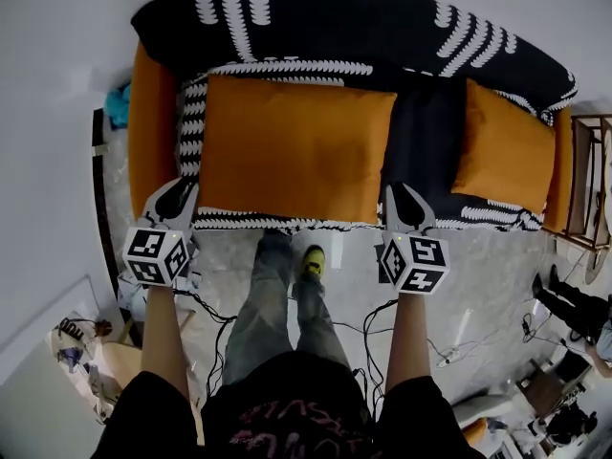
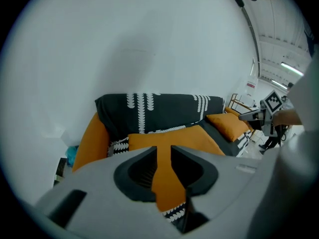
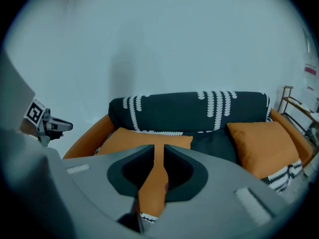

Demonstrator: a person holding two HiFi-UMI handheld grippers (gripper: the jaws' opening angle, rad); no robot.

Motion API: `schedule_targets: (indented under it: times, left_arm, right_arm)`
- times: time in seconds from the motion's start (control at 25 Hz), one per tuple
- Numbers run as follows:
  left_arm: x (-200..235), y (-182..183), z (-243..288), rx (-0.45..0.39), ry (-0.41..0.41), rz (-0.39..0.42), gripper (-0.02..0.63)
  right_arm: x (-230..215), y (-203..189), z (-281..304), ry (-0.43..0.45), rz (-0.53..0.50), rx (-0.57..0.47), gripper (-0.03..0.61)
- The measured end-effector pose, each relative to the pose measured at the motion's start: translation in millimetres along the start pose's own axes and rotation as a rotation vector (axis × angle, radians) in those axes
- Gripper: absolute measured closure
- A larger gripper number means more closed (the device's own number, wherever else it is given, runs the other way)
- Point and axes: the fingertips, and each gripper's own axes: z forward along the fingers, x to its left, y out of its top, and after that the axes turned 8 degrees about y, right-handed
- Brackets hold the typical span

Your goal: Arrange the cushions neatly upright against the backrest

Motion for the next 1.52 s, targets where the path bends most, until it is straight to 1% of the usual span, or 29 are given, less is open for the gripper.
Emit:
schedule_targets:
  times: [0.16,0.24,0.32,0.4,0.48,0.76,0.84,0.92,1.0,1.2,1.36,1.52]
  left_arm:
    - [13,-15,33,0.030,-0.019,-0.064,0.490]
    - [21,-22,49,0.049,-0.031,-0.078,0.468]
    - [28,-27,65,0.069,-0.034,-0.064,0.445]
    - [34,-31,81,0.086,-0.037,-0.046,0.433]
    - [36,-35,96,0.099,-0.045,-0.038,0.420]
    - [40,-64,142,0.177,-0.069,-0.024,0.364]
    - [44,-74,151,0.195,-0.072,-0.027,0.348]
    - [46,-83,163,0.216,-0.083,-0.045,0.318]
    - [47,-90,173,0.234,-0.090,-0.059,0.305]
    - [51,-104,198,0.274,-0.106,-0.043,0.262]
    - [54,-113,220,0.298,-0.112,-0.043,0.245]
    - [56,-118,229,0.317,-0.111,-0.022,0.241]
  right_arm:
    - [-9,-24,28,0.012,0.022,0.067,0.472]
    - [-14,-38,38,0.014,0.038,0.100,0.437]
    - [-20,-49,49,0.014,0.046,0.126,0.417]
    - [-28,-60,59,0.009,0.057,0.142,0.413]
    - [-37,-70,68,0.007,0.077,0.152,0.394]
    - [-64,-107,105,0.008,0.170,0.211,0.304]
    - [-71,-117,114,0.000,0.180,0.218,0.295]
    - [-80,-124,122,-0.011,0.198,0.219,0.288]
    - [-89,-131,131,-0.011,0.218,0.225,0.281]
    - [-103,-149,155,-0.002,0.252,0.250,0.230]
    - [-112,-164,176,0.001,0.253,0.290,0.218]
    - [-112,-172,184,-0.008,0.268,0.314,0.175]
